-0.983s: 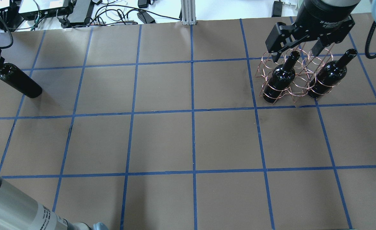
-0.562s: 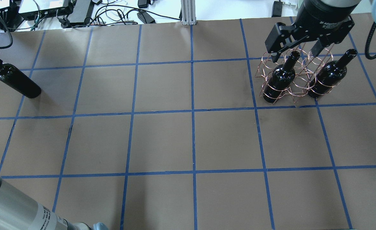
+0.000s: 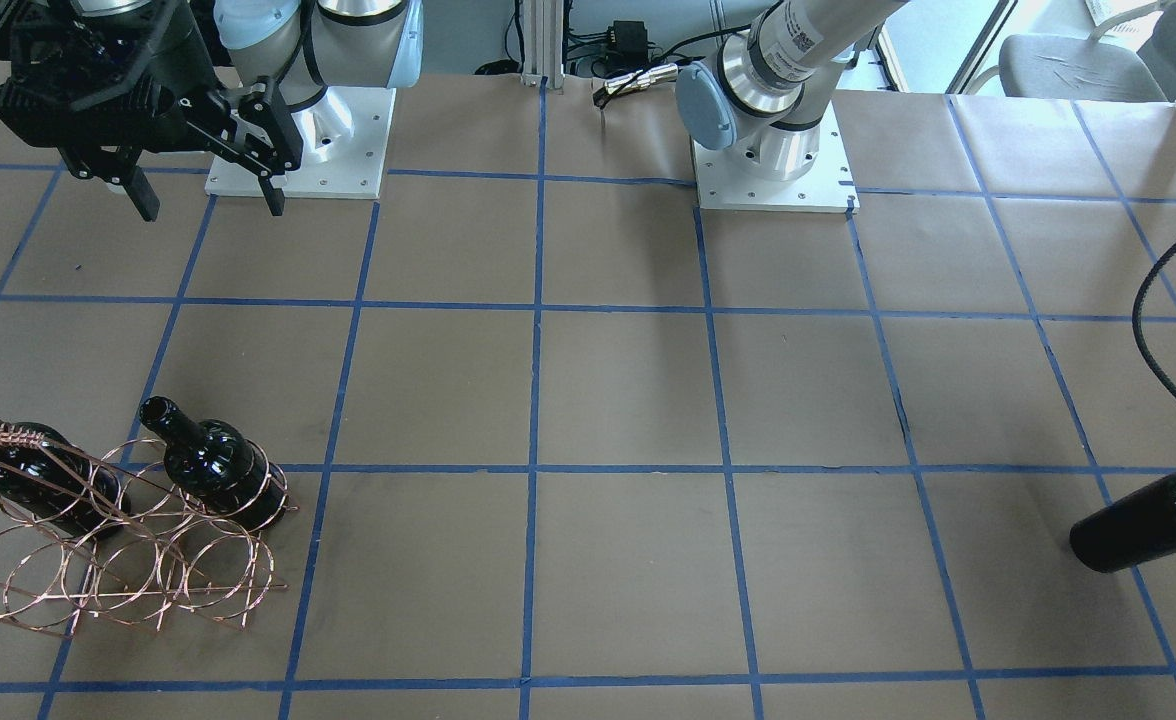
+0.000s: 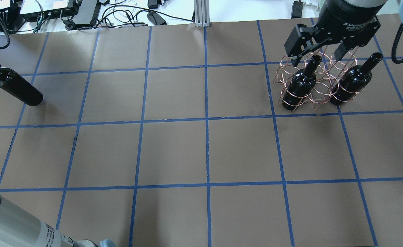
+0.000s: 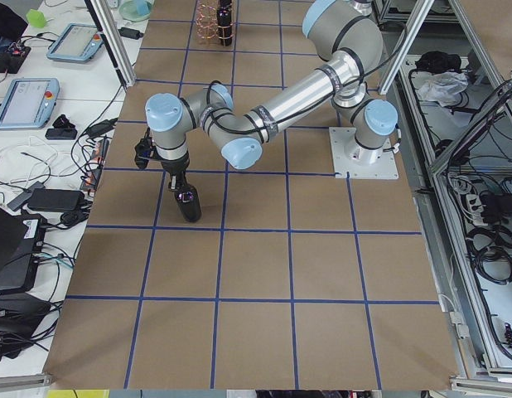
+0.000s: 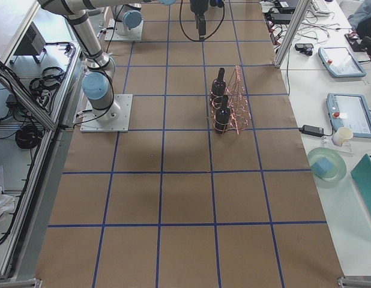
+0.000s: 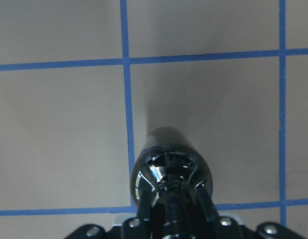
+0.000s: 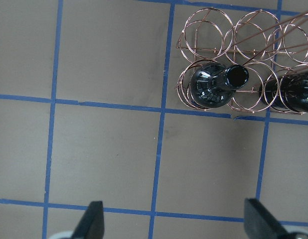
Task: Place wine into wine basket
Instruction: 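Lift the dark bottle with the left gripper and stand it upright on the table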
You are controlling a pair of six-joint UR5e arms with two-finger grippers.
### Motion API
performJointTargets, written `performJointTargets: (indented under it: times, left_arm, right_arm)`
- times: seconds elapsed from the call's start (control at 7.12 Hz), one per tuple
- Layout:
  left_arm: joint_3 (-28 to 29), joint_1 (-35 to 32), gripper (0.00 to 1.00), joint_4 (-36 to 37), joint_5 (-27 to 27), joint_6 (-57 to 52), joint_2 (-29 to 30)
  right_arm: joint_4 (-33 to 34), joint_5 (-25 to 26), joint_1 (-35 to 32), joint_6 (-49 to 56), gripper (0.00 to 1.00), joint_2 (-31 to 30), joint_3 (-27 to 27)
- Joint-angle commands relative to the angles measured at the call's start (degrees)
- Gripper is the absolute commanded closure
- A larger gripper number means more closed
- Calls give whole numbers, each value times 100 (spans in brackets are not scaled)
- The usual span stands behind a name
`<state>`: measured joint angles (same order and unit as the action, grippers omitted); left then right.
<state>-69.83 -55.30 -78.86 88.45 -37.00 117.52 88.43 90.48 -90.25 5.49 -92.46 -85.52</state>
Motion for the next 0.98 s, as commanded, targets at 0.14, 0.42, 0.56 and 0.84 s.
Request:
performJointTargets:
  times: [0.14,0.42,0.56,0.84]
  left_arm:
    - [-310,-768,100,-209,-21,690,-509]
    - [-828,-1227,100,-191,-65,1350,-869]
    - [-1066,-1516,100,-165,-73,1754,-1098]
    - [-1444,-2315,100,-112,-38,2536,-1441]
  right_arm:
    - [16,-22,-2,-4,0,0,0]
    - [139,4,7,101,0,35,0]
    - [148,30,7,93,0,18,0]
    - [105,100,7,102,0,-9,0]
